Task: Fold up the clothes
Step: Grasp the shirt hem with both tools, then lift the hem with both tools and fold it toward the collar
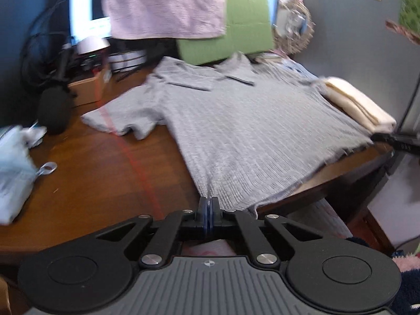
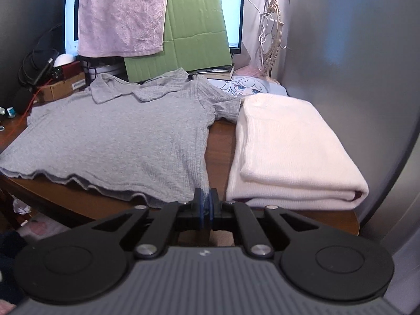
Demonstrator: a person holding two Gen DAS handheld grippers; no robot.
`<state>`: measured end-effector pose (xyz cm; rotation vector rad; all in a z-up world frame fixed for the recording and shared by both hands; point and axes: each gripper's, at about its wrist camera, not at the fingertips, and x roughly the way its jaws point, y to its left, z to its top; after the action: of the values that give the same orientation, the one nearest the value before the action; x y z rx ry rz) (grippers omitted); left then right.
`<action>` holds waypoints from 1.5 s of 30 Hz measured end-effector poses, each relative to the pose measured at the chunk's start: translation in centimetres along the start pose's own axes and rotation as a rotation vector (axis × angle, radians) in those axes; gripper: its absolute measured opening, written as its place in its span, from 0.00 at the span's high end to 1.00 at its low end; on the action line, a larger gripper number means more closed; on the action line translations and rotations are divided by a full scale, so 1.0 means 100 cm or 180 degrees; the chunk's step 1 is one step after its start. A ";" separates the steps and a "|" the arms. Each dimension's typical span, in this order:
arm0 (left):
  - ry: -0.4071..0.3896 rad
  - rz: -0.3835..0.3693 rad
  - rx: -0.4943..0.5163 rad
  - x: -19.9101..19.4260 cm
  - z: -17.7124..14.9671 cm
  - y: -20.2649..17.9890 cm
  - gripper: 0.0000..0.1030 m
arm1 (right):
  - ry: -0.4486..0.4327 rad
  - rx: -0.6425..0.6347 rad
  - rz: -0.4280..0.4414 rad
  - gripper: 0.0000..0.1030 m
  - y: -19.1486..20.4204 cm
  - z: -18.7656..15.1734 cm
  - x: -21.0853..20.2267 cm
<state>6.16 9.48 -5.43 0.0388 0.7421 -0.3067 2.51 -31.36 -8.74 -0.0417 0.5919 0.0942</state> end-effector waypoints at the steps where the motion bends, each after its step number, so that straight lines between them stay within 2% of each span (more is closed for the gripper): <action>1: 0.0000 0.0007 -0.0067 -0.003 -0.003 0.006 0.98 | 0.0010 0.0007 0.0011 0.96 0.000 -0.001 -0.001; 4: 0.0022 -0.0025 -0.0241 -0.006 -0.011 0.019 0.98 | 0.0032 0.0078 0.0084 0.96 -0.003 -0.004 -0.008; 9: 0.0042 -0.0234 -0.0425 -0.002 -0.012 0.024 0.99 | 0.0055 0.0221 0.0227 0.96 -0.007 -0.009 -0.019; 13: 0.0102 -0.0366 -0.0600 0.002 -0.015 0.034 0.91 | 0.0059 0.0288 0.0266 0.95 -0.008 -0.011 -0.022; 14: 0.0089 -0.0457 -0.0674 0.001 -0.017 0.038 0.88 | 0.0060 0.0333 0.0313 0.94 -0.011 -0.012 -0.022; 15: 0.0066 -0.0567 -0.0761 -0.001 -0.018 0.043 0.75 | 0.0061 0.0380 0.0363 0.94 -0.014 -0.013 -0.023; 16: 0.0032 -0.0671 -0.0846 -0.002 -0.020 0.046 0.59 | 0.0056 0.0442 0.0403 0.94 -0.017 -0.014 -0.024; 17: -0.0006 -0.0748 -0.0919 -0.003 -0.022 0.048 0.55 | 0.0055 0.0499 0.0430 0.93 -0.021 -0.015 -0.025; 18: -0.0026 -0.0816 -0.0985 -0.002 -0.023 0.050 0.54 | 0.0055 0.0578 0.0453 0.90 -0.026 -0.017 -0.025; 22: 0.0028 -0.1048 -0.1151 0.006 -0.027 0.053 0.52 | 0.0030 0.0911 0.0611 0.89 -0.042 -0.022 -0.027; 26: 0.0092 -0.1220 -0.1386 0.019 -0.031 0.060 0.52 | 0.0032 0.1191 0.0792 0.69 -0.054 -0.027 -0.027; 31: 0.0025 -0.1516 -0.1557 0.026 -0.032 0.064 0.50 | 0.0077 0.1788 0.1099 0.66 -0.078 -0.035 -0.019; 33: 0.0045 -0.1627 -0.1641 0.031 -0.034 0.065 0.50 | 0.0053 0.1870 0.1164 0.63 -0.082 -0.033 -0.017; 36: 0.0077 -0.1692 -0.1731 0.039 -0.036 0.066 0.50 | 0.0026 0.1718 0.1072 0.52 -0.076 -0.025 -0.014; 41: 0.0087 -0.1768 -0.1811 0.043 -0.038 0.069 0.53 | 0.0147 0.1148 0.0962 0.53 -0.047 -0.010 -0.002; 42: 0.0093 -0.1776 -0.1835 0.044 -0.039 0.071 0.62 | 0.0163 0.1037 0.0937 0.54 -0.041 -0.008 0.000; 43: 0.0107 -0.1788 -0.1859 0.044 -0.039 0.072 0.78 | 0.0191 0.0930 0.0908 0.58 -0.035 -0.006 0.002; 44: 0.0104 -0.1803 -0.1873 0.042 -0.040 0.073 0.88 | 0.0253 0.0873 0.0893 0.80 -0.032 -0.005 0.004; 45: 0.0087 -0.1819 -0.1881 0.040 -0.040 0.074 0.97 | 0.0317 0.0820 0.0880 0.95 -0.028 -0.004 0.006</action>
<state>8.41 16.04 -11.60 -0.7399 0.8387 -0.6181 3.04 -34.16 -9.34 0.2874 0.7032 0.2846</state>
